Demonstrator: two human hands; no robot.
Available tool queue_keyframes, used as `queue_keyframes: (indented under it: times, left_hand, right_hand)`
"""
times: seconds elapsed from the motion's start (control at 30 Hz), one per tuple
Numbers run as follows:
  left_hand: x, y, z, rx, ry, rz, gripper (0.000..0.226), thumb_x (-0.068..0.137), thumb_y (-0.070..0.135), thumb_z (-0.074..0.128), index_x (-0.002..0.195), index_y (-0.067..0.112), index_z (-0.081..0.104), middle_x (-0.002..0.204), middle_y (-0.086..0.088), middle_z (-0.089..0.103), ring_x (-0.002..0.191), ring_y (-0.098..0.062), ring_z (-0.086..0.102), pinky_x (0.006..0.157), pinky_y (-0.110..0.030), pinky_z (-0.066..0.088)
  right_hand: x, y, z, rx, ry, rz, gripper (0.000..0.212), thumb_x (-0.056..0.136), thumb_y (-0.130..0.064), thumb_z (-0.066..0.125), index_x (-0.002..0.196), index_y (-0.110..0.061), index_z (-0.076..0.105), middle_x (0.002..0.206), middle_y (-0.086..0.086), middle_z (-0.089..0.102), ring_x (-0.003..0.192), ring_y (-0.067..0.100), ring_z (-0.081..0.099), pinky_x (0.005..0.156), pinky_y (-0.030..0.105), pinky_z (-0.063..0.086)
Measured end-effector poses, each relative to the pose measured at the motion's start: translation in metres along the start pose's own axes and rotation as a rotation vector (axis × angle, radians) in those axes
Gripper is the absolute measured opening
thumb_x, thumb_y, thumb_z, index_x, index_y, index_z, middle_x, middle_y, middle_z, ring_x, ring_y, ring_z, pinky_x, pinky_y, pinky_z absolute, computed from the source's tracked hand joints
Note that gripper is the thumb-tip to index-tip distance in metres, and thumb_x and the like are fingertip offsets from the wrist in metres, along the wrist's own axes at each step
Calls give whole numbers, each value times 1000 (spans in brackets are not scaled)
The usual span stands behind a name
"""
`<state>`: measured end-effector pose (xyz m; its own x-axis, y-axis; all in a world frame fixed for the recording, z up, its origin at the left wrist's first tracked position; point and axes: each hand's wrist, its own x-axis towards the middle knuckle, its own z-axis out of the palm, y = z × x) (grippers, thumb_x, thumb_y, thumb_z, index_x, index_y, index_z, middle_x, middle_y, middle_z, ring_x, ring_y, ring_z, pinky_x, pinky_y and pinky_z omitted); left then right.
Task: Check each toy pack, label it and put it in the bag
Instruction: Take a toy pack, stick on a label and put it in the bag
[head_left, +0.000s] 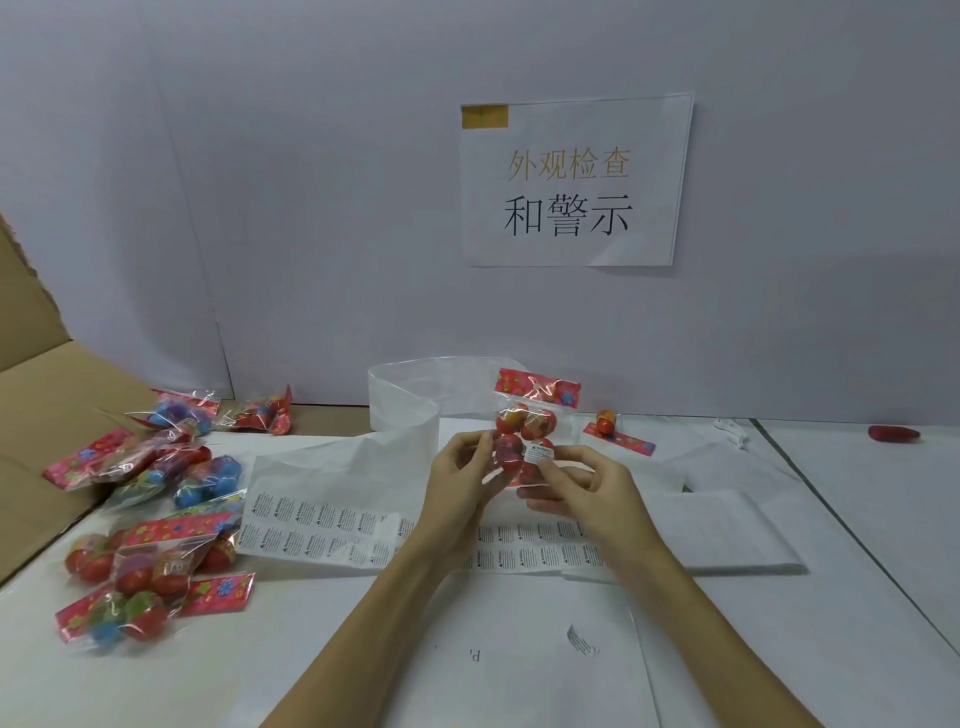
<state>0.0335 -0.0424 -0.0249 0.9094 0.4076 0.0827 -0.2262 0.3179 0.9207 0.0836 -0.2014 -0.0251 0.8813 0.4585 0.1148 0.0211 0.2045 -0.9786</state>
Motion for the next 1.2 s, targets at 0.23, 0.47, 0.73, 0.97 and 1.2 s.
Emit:
queue_keyframes:
  times: [0.23,0.47,0.73,0.97,1.2]
  left_hand:
    - [4,6,-1,45,16,-33,44,99,41,66,131,11,62,119,-13,75,109,-27,74,92,-38,60]
    - [6,10,-9,-80,115,-1,28,101,22,67,120,3,69,109,-16,78,102,-32,76,76,-27,61]
    - [5,4,-5,221,50,-11,59,91,60,65,120,8,64,119,-16,72,92,-30,79,86,-38,64]
    - [2,6,-9,44,-119,-10,30,100,31,68,119,9,73,114,-23,74,96,-33,70,89,-45,56]
    - [0,11,-5,30,-138,-3,37,101,44,65,122,16,75,121,-16,74,111,-33,72,89,-41,61]
  right_hand:
    - [0,-1,-9,-264,71,-82,21,96,-32,71,116,-26,70,84,3,77,70,13,70,68,25,59]
    - [-3,-1,-6,-237,36,-116,20,97,-29,69,115,-29,77,68,-2,67,60,9,57,61,22,53]
    - [-8,1,-5,-535,205,-456,36,92,-29,75,128,-22,74,80,-11,74,71,9,72,67,17,57]
    - [-12,13,1,-728,-197,-399,43,101,-19,66,138,-41,62,75,-13,69,68,10,68,69,22,58]
    - [-10,6,1,-722,24,-483,28,101,-22,67,128,-29,68,86,-20,67,76,5,69,62,12,53]
